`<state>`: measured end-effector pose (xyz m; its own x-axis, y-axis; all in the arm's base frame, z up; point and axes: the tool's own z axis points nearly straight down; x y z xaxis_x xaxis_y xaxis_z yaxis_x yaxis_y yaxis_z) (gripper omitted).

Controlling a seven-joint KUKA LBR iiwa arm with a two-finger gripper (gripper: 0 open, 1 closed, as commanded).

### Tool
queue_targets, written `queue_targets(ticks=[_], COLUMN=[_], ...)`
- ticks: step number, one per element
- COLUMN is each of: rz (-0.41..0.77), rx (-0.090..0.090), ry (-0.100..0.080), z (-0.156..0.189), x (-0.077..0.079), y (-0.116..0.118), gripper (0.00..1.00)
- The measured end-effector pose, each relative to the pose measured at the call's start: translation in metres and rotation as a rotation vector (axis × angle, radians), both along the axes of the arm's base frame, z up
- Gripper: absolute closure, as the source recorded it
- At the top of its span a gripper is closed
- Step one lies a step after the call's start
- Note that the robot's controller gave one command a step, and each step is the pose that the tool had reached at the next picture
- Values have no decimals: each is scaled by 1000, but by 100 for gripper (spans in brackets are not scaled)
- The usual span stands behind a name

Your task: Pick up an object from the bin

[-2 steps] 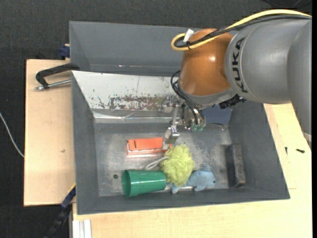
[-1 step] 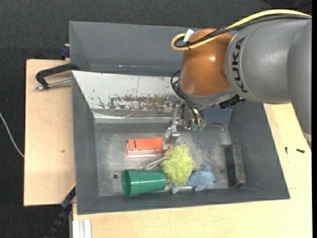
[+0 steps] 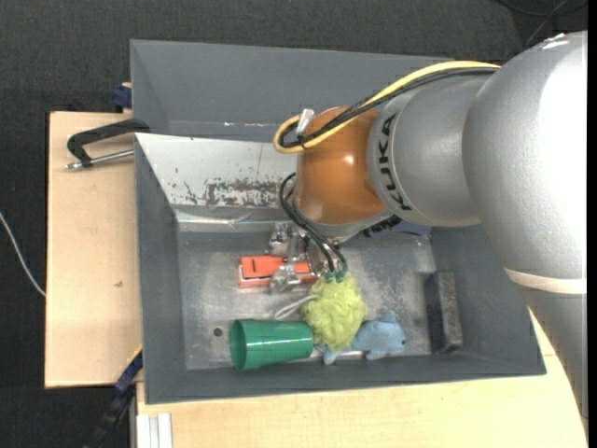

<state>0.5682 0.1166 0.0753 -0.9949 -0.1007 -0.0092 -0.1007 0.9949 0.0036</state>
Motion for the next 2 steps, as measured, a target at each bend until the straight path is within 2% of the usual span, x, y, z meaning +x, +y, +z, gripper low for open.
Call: queue_targets(ticks=[1, 2], rz=[0, -2], rx=[0, -1], ry=[0, -4], z=[0, 176], x=[0, 20], y=[0, -4], gripper=[100, 100])
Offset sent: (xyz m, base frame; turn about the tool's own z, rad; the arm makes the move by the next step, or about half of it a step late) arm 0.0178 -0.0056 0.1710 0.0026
